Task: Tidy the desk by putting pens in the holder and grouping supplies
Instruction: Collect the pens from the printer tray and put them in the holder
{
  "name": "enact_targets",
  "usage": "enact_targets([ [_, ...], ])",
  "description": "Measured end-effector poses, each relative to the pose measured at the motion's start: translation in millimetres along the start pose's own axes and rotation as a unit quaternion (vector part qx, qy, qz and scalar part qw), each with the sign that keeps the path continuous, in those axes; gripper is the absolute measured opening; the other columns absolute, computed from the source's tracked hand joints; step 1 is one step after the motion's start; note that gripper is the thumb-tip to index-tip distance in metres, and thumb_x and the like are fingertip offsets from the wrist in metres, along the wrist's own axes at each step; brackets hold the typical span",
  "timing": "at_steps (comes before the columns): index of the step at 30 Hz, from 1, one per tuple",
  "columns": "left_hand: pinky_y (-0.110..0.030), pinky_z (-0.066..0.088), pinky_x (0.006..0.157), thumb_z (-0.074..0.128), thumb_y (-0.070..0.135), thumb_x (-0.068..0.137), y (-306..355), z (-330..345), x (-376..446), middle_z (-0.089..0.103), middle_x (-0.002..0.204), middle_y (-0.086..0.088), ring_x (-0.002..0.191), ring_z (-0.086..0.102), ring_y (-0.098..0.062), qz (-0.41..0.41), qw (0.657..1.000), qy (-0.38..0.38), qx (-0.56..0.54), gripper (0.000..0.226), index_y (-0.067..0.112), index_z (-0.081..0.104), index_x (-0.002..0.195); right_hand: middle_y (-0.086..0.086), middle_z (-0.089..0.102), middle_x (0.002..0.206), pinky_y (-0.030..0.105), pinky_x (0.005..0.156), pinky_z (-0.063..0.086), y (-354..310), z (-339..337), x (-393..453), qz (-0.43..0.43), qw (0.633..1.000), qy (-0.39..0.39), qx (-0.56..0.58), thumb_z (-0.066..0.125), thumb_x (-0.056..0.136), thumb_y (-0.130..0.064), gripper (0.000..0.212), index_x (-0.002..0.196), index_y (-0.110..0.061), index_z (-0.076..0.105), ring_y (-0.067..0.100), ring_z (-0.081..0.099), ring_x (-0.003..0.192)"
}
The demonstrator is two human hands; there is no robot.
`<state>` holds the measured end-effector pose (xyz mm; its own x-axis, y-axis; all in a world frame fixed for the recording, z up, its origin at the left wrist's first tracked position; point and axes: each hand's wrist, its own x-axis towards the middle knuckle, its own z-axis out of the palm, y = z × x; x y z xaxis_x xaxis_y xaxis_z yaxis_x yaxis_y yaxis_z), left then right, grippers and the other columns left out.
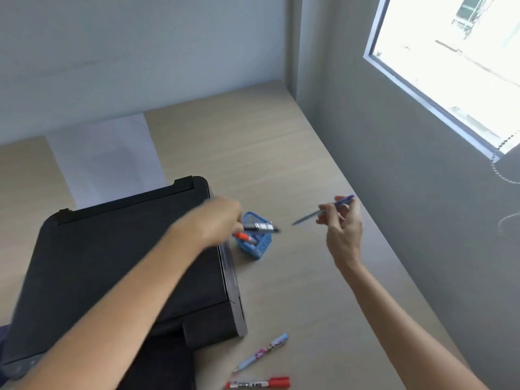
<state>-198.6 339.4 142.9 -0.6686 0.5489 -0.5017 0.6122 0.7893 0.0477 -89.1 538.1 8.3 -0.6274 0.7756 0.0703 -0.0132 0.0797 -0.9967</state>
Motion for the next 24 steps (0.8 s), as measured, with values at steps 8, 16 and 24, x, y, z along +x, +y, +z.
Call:
enact_targets([
  [8,-0.041,0.057,0.08,0.065,0.02,0.09,-33,-1,38,0.072,0.096,-0.019,0.087,0.067,-0.035,-0.047,0.987,0.142,-0.065,0.021,0.008,0.075,0.103,0.008,0.07,0.082,0.039,0.061,0.058,24,64,-36,-0.018,0.977,-0.166,-0.136,0.053,0.095,-0.015,0.01,0.089,-0.023,0.053,0.018,0.069,0.07],
  [16,-0.042,0.057,0.079,0.069,0.008,0.084,-15,40,81,0.071,0.1,-0.023,0.091,0.068,-0.039,-0.026,0.993,0.107,-0.049,0.016,-0.002,0.072,0.097,0.015,0.056,0.106,0.032,0.072,0.046,37,71,-16,-0.068,0.927,-0.235,-0.283,0.053,0.092,-0.009,0.012,0.099,-0.006,0.062,0.029,0.058,0.089],
  [24,-0.04,0.053,0.082,0.062,0.012,0.091,-5,66,71,0.063,0.12,-0.017,0.11,0.061,-0.034,-0.018,0.996,0.078,0.027,0.03,0.007,0.062,0.12,0.003,0.051,0.111,0.03,0.077,0.047,33,53,-31,-0.027,0.93,-0.239,-0.279,0.058,0.091,-0.012,0.029,0.119,-0.017,0.053,0.014,0.059,0.076],
])
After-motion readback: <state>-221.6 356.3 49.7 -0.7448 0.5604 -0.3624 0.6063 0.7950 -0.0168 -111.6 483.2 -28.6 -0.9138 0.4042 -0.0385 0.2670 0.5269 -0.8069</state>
